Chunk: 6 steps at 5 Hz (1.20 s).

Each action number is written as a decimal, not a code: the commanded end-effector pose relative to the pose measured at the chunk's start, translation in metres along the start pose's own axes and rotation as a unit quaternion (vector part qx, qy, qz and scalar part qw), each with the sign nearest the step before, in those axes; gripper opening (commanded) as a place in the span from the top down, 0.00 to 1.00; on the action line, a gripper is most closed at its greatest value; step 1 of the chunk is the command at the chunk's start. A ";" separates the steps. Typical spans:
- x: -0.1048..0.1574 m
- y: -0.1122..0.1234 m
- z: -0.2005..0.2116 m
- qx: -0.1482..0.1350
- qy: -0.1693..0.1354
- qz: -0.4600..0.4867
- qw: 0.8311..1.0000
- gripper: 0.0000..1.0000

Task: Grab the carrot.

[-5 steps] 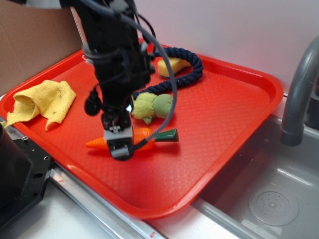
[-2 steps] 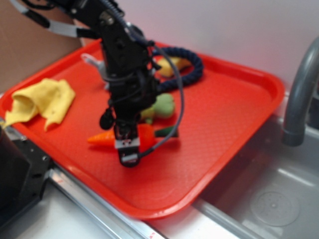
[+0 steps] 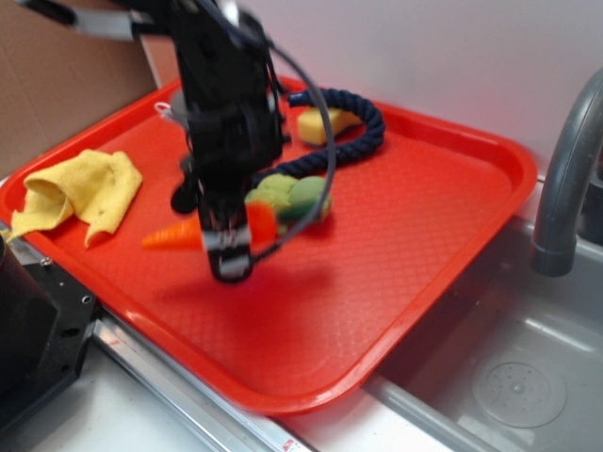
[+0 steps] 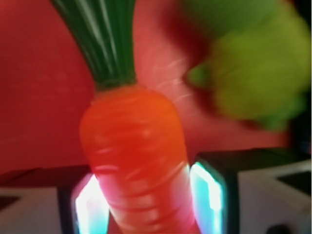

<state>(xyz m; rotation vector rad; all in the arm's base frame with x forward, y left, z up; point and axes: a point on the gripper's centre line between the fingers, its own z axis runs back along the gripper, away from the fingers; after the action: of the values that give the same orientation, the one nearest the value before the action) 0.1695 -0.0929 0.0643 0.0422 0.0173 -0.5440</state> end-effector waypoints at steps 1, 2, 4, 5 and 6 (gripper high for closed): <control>-0.013 0.011 0.105 0.050 -0.099 0.123 0.986 1.00; -0.026 0.023 0.155 0.058 -0.087 0.186 0.977 1.00; -0.042 0.046 0.159 0.021 -0.087 0.354 0.931 1.00; -0.050 0.065 0.150 -0.022 -0.083 0.431 0.898 1.00; -0.059 0.085 0.137 -0.040 -0.063 0.504 0.861 1.00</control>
<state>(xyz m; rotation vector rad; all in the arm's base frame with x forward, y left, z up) 0.1725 0.0175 0.2010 -0.0580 -0.0764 0.5029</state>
